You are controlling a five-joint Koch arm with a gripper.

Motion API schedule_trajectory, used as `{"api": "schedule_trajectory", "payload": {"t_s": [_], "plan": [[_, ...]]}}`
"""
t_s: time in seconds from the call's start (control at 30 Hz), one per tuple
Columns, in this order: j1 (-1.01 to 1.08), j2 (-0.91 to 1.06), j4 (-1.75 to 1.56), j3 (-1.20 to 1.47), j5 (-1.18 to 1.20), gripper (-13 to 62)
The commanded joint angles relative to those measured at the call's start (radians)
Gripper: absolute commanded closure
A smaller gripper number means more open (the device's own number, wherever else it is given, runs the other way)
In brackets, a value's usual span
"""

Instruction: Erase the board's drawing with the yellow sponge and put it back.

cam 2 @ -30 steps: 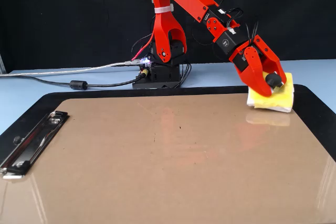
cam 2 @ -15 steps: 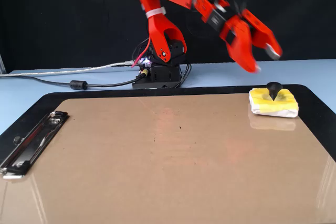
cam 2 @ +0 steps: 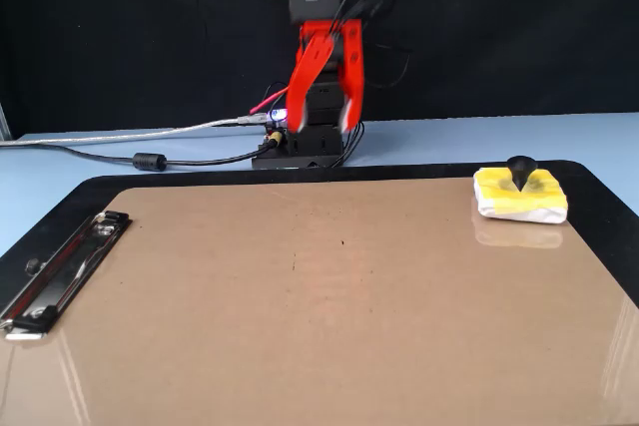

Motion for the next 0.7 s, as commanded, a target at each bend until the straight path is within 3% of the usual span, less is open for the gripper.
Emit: {"api": "schedule_trajectory", "payload": {"t_s": [0.0, 0.27, 0.67], "plan": [[0.021, 0.043, -0.005, 0.057, 0.000, 16.1], [0.095, 0.057, 0.012, 0.296, -0.017, 16.0], [0.109, 0.055, 0.224, 0.296, -0.046, 15.2]]}}
